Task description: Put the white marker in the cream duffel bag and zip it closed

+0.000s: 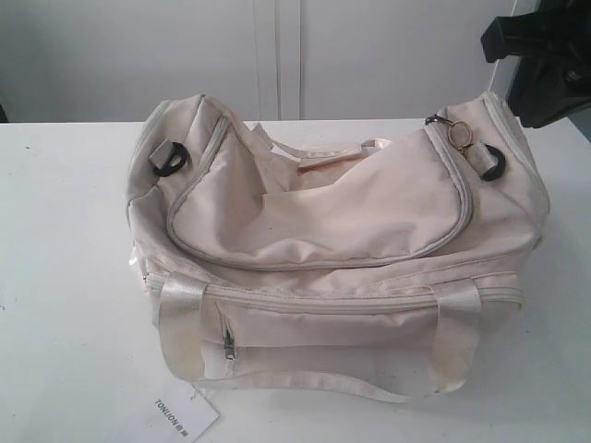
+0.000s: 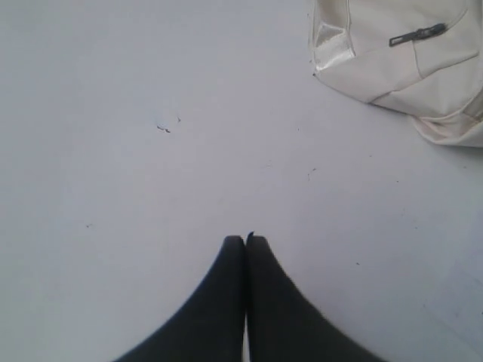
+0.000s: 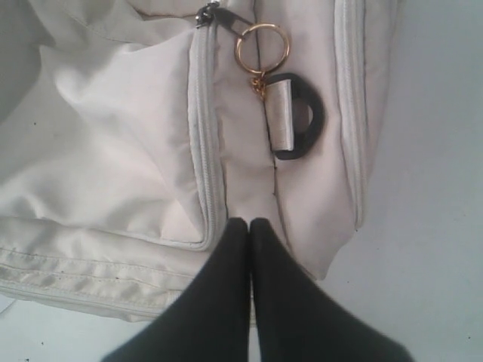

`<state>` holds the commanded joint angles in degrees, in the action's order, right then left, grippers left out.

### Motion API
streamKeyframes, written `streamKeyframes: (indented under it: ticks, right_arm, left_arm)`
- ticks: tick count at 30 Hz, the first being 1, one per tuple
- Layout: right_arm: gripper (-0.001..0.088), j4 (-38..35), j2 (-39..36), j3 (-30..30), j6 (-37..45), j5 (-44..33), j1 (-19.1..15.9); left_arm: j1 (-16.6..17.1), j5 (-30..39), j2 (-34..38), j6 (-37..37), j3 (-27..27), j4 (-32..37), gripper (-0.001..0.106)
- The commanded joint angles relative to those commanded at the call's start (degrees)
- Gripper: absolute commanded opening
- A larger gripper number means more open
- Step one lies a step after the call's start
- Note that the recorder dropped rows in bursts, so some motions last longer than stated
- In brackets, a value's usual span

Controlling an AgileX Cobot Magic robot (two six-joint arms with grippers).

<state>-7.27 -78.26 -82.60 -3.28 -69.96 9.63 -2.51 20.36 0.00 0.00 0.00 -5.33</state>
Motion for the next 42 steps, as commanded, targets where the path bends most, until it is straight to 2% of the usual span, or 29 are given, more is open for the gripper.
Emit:
streamKeyframes:
  ticks: [2, 42]
  right_arm:
    - [0.0000, 0.00, 0.00, 0.00, 0.00, 0.00, 0.00]
    - [0.0000, 0.00, 0.00, 0.00, 0.00, 0.00, 0.00]
  left_arm:
    - [0.00, -1.45, 0.00, 0.00, 0.00, 0.31, 0.000]
    - [0.00, -1.45, 0.00, 0.00, 0.00, 0.73, 0.000]
